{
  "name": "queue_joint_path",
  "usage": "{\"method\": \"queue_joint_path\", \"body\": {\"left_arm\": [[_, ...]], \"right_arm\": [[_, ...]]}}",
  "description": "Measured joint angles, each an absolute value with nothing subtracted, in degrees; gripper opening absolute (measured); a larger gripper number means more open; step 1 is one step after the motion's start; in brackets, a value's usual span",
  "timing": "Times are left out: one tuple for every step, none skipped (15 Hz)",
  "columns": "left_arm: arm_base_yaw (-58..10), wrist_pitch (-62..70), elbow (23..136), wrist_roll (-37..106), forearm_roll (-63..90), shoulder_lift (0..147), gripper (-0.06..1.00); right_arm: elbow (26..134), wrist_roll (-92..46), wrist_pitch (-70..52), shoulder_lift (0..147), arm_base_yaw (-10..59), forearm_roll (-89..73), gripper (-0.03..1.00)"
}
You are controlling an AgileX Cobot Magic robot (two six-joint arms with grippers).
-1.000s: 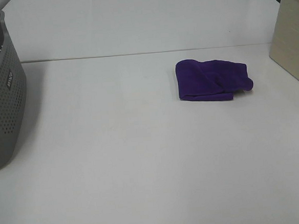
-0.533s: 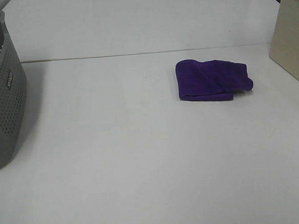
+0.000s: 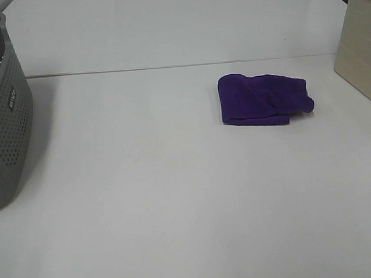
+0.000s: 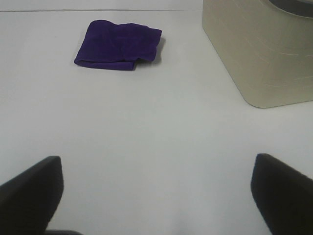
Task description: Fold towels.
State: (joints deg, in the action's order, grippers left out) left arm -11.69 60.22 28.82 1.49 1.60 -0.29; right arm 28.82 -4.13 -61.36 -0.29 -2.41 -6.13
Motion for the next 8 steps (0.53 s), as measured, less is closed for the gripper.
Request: {"method": "queue_joint_path", "body": {"left_arm": [[-7.45, 60.22, 28.82, 1.55, 1.66, -0.29, 0.81], [-3.09, 60.22, 28.82, 1.55, 1.72, -0.29, 0.81], [0.86, 60.22, 28.82, 1.55, 1.72, -0.29, 0.81], [2.46, 60.22, 28.82, 1.55, 1.72, -0.29, 0.81], [2.86, 60.22, 28.82, 1.55, 1.78, -0.29, 0.81], [2.92, 60.22, 28.82, 1.55, 2.01, -0.29, 0.81], [2.92, 60.22, 28.82, 1.55, 2.01, -0.29, 0.81], [2.92, 60.22, 28.82, 1.55, 2.01, -0.29, 0.81]], "right_arm": [[28.82, -4.13, -61.36, -0.29, -2.41, -6.13, 0.97], [28.82, -4.13, -61.36, -0.29, -2.41, -6.13, 0.97], [28.82, -4.13, -61.36, -0.29, -2.41, -6.13, 0.97], [28.82, -4.13, -61.36, -0.29, -2.41, -6.13, 0.97], [28.82, -4.13, -61.36, -0.29, -2.41, -6.13, 0.97], [28.82, -4.13, -61.36, -0.29, -2.41, -6.13, 0.97], [28.82, -4.13, -61.36, -0.29, -2.41, -6.13, 0.97], [28.82, -4.13, -61.31, -0.29, -2.41, -6.13, 0.97]]}}
